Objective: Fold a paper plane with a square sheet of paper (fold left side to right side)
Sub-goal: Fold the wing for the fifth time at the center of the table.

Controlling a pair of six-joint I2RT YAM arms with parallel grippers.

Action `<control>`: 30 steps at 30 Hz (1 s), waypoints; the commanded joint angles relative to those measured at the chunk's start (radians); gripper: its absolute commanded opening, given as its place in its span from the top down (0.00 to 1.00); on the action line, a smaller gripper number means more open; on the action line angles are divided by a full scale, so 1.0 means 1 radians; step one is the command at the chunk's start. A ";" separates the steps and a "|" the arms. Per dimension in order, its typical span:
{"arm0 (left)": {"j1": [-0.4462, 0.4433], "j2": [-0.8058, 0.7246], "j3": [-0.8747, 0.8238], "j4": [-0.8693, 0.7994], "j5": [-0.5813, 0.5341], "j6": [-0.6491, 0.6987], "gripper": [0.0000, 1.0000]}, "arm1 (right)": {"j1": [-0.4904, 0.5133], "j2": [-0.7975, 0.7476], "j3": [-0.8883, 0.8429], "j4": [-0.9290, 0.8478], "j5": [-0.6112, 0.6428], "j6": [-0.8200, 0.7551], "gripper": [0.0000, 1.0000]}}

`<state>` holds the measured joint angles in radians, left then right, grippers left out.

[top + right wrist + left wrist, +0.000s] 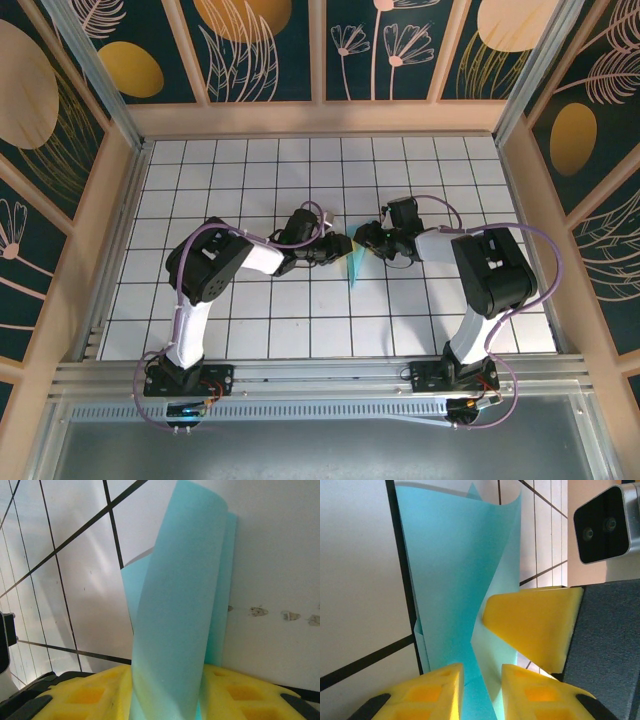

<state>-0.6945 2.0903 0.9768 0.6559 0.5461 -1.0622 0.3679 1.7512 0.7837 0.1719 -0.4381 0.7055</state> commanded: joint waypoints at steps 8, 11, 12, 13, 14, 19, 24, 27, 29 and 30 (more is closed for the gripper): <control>0.005 0.004 0.012 0.003 0.022 0.026 0.71 | 0.020 0.063 0.009 -0.024 0.041 -0.029 0.62; 0.005 0.011 0.016 0.003 0.018 0.025 0.73 | 0.022 0.064 0.011 -0.025 0.041 -0.030 0.62; 0.004 0.012 0.015 0.004 0.016 0.025 0.74 | 0.023 0.064 0.011 -0.026 0.039 -0.029 0.62; 0.005 0.013 0.017 0.004 0.015 0.024 0.76 | 0.023 0.065 0.010 -0.026 0.040 -0.030 0.62; 0.005 0.015 0.019 0.004 0.014 0.024 0.77 | 0.024 0.064 0.010 -0.028 0.041 -0.031 0.62; 0.004 0.024 0.025 0.008 0.016 0.022 0.83 | 0.023 0.066 0.011 -0.026 0.039 -0.030 0.62; 0.005 0.022 0.028 -0.016 -0.002 0.030 0.91 | 0.024 0.063 0.012 -0.027 0.039 -0.031 0.61; 0.005 0.022 0.027 -0.045 -0.018 0.040 0.94 | 0.023 0.061 0.020 -0.031 0.038 -0.036 0.61; 0.005 0.025 0.028 -0.061 -0.030 0.046 0.95 | 0.023 0.059 0.022 -0.035 0.038 -0.037 0.61; 0.005 0.025 0.029 -0.070 -0.037 0.049 0.95 | 0.024 0.057 0.023 -0.035 0.039 -0.037 0.61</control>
<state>-0.6945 2.0926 0.9859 0.6231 0.5331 -1.0420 0.3683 1.7554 0.7963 0.1513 -0.4377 0.7044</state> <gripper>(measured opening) 0.051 0.392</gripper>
